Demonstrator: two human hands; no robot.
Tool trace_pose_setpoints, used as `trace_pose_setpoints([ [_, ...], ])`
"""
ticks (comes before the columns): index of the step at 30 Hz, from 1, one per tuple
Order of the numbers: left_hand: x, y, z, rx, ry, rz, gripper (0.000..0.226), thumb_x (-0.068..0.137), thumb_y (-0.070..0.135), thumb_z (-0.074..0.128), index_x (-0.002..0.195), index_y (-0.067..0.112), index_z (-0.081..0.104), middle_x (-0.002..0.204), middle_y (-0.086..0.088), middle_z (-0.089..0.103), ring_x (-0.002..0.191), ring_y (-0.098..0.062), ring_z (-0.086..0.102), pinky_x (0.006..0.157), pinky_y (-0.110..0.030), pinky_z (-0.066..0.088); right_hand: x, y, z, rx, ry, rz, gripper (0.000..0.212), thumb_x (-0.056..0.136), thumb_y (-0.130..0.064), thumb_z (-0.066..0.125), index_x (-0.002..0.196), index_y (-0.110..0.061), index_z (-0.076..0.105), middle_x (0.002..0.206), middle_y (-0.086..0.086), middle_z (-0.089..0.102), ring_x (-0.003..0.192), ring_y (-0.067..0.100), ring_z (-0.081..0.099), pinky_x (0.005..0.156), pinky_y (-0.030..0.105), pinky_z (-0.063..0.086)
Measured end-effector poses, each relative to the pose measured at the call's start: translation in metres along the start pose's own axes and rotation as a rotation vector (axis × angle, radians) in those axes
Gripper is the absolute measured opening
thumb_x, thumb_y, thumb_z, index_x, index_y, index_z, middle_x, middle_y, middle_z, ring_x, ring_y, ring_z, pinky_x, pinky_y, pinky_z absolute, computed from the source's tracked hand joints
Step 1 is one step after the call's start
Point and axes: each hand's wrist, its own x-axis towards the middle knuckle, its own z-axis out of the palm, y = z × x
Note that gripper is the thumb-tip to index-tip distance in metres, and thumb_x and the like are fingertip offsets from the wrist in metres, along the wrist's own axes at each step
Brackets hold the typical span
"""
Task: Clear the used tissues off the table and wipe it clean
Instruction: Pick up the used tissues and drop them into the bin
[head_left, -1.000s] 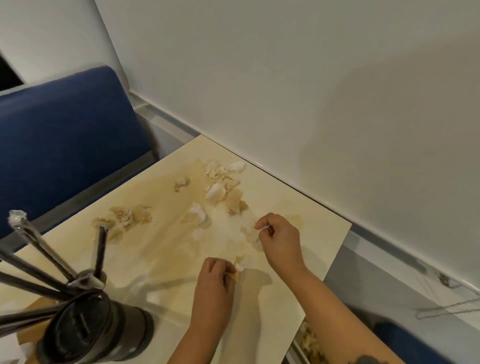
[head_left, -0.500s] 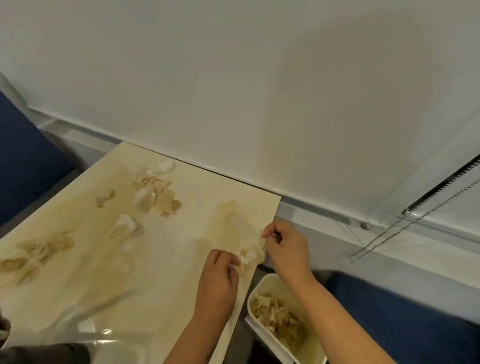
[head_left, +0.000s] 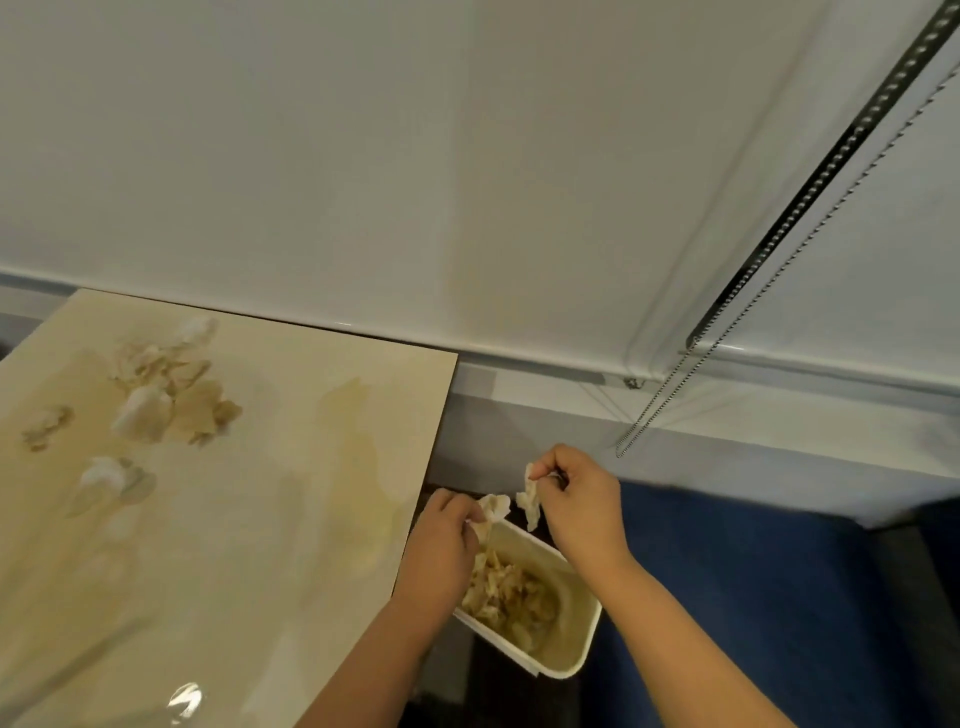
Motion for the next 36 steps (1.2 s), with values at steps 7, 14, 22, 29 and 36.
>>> trace_pose_setpoints([
  [7, 0.016, -0.015, 0.039, 0.061, -0.213, -0.069, 0.019, 0.085, 0.002, 0.052, 0.092, 0.013, 0.066, 0.102, 0.001, 0.055, 0.091, -0.017, 0.057, 0.078, -0.021, 0.043, -0.006, 0.029, -0.006, -0.041, 0.005, 0.069, 0.021, 0.081, 0.006, 0.053, 0.072, -0.011, 0.063, 0.071, -0.009, 0.060, 0.062, 0.003, 0.052, 0.058, 0.007, 0.038],
  [14, 0.024, -0.031, 0.063, 0.054, -0.377, -0.193, 0.022, 0.090, 0.010, 0.052, 0.103, 0.021, 0.066, 0.103, 0.003, 0.064, 0.090, -0.008, 0.059, 0.081, -0.021, 0.049, -0.013, 0.048, -0.003, -0.066, -0.017, 0.112, 0.025, 0.081, 0.005, 0.054, 0.071, -0.017, 0.063, 0.072, -0.010, 0.060, 0.066, 0.006, 0.055, 0.059, 0.008, 0.040],
  [22, 0.014, -0.048, 0.063, -0.009, -0.440, -0.322, 0.028, 0.091, 0.004, 0.051, 0.100, 0.027, 0.066, 0.109, -0.001, 0.063, 0.096, -0.010, 0.060, 0.084, -0.028, 0.054, -0.021, 0.063, 0.001, -0.119, -0.061, 0.150, 0.026, 0.082, 0.003, 0.053, 0.073, -0.019, 0.062, 0.078, -0.009, 0.060, 0.072, 0.009, 0.057, 0.061, 0.011, 0.043],
  [29, 0.005, -0.048, 0.054, -0.048, -0.378, -0.297, 0.039, 0.091, -0.002, 0.041, 0.107, 0.024, 0.066, 0.115, -0.001, 0.060, 0.101, -0.013, 0.057, 0.079, -0.017, 0.044, -0.025, 0.076, 0.010, -0.233, -0.200, 0.187, 0.024, 0.086, -0.002, 0.052, 0.081, -0.023, 0.064, 0.089, -0.009, 0.060, 0.075, 0.009, 0.057, 0.063, 0.018, 0.047],
  [36, -0.004, -0.042, 0.042, -0.116, -0.356, -0.330, 0.037, 0.089, 0.001, 0.042, 0.092, 0.034, 0.059, 0.110, 0.001, 0.059, 0.096, -0.011, 0.058, 0.070, -0.008, 0.043, -0.030, 0.103, 0.016, -0.351, -0.445, 0.311, 0.034, 0.090, -0.013, 0.057, 0.116, -0.034, 0.062, 0.114, -0.008, 0.062, 0.092, 0.006, 0.062, 0.075, 0.017, 0.052],
])
